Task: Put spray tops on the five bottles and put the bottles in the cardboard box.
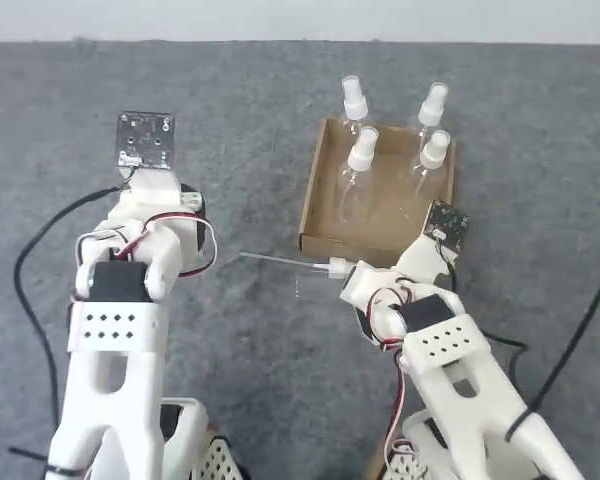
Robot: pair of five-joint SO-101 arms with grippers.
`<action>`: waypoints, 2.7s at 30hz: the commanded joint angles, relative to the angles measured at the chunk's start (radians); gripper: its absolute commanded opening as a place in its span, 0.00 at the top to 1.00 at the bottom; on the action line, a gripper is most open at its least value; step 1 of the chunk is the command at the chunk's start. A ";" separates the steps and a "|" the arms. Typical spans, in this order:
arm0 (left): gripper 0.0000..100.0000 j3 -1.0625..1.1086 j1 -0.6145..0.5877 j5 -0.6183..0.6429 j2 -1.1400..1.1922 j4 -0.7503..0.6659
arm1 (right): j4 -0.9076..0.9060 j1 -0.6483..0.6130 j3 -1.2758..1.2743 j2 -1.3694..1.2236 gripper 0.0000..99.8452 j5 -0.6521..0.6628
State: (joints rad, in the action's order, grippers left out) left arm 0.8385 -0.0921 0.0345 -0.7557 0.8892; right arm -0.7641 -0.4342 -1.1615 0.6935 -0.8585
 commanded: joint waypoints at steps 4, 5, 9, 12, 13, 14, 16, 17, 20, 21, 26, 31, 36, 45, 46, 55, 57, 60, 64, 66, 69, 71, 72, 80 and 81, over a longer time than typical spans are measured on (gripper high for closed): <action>0.99 -0.018 -0.002 0.015 -0.006 -0.018 | -0.116 0.045 0.140 -0.002 0.68 0.017; 0.99 -0.018 -0.002 0.015 -0.005 -0.020 | -0.140 0.048 0.181 -0.002 0.68 0.017; 0.99 -0.018 -0.005 0.015 -0.003 -0.021 | -0.225 0.007 0.307 -0.002 0.68 -0.032; 0.99 -0.018 -0.006 0.015 -0.002 -0.021 | -0.229 -0.076 0.310 -0.012 0.68 -0.091; 0.99 -0.016 -0.006 0.015 0.000 -0.020 | -0.226 -0.102 0.310 -0.016 0.68 -0.109; 0.99 -0.016 -0.006 0.015 0.000 -0.021 | -0.217 -0.120 0.308 -0.016 0.68 -0.124; 0.99 -0.016 -0.006 0.015 0.000 -0.021 | -0.183 -0.137 0.302 -0.018 0.68 -0.152; 0.99 -0.016 -0.006 0.015 0.002 -0.021 | -0.162 -0.142 0.295 -0.018 0.68 -0.170; 0.99 -0.016 -0.006 0.017 0.002 -0.021 | -0.096 -0.154 0.262 -0.018 0.68 -0.209; 0.99 -0.016 -0.006 0.017 0.002 -0.021 | -0.071 -0.154 0.249 -0.018 0.68 -0.216; 0.99 -0.016 -0.006 0.018 0.002 -0.020 | -0.015 -0.150 0.209 -0.036 0.68 -0.216; 0.99 -0.016 -0.006 0.018 0.000 -0.018 | -0.010 -0.116 0.210 -0.133 0.68 -0.207; 0.99 -0.005 -0.006 0.018 -0.006 -0.023 | -0.021 -0.073 0.203 -0.214 0.68 -0.152; 0.99 -0.005 -0.006 0.018 -0.006 -0.023 | -0.054 -0.015 0.166 -0.228 0.68 -0.094; 0.99 -0.005 -0.006 0.018 -0.006 -0.023 | -0.071 0.005 0.167 -0.228 0.68 -0.087; 0.99 -0.007 -0.003 0.020 -0.006 -0.023 | -0.219 0.213 0.169 -0.228 0.68 0.098; 0.99 -0.007 -0.002 0.020 -0.006 -0.023 | -0.239 0.280 0.187 -0.228 0.68 0.135; 0.99 -0.005 0.000 0.020 -0.006 -0.023 | -0.282 0.389 0.244 -0.228 0.68 0.196; 0.99 -0.005 0.002 0.020 -0.006 -0.023 | -0.378 0.484 0.345 -0.228 0.68 0.264; 0.99 -0.005 0.003 0.020 -0.006 -0.023 | -0.444 0.475 0.397 -0.228 0.68 0.258; 0.99 -0.005 0.003 0.020 -0.006 -0.023 | -0.555 0.351 0.486 -0.228 0.68 0.189; 0.99 -0.002 0.002 0.020 -0.006 -0.023 | -0.604 0.234 0.534 -0.232 0.68 0.132; 0.99 -0.002 0.000 0.020 -0.006 -0.023 | -0.610 0.186 0.552 -0.240 0.68 0.114; 0.99 -0.004 -0.005 0.020 -0.006 -0.025 | -0.615 -0.005 0.479 -0.303 0.68 0.141; 0.99 -0.004 -0.006 0.020 -0.006 -0.025 | -0.608 -0.036 0.468 -0.312 0.68 0.146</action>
State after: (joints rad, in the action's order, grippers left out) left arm 0.8447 -0.0936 0.0468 -0.7557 0.8892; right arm -1.3686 -0.3514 -0.6782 0.3974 -0.7311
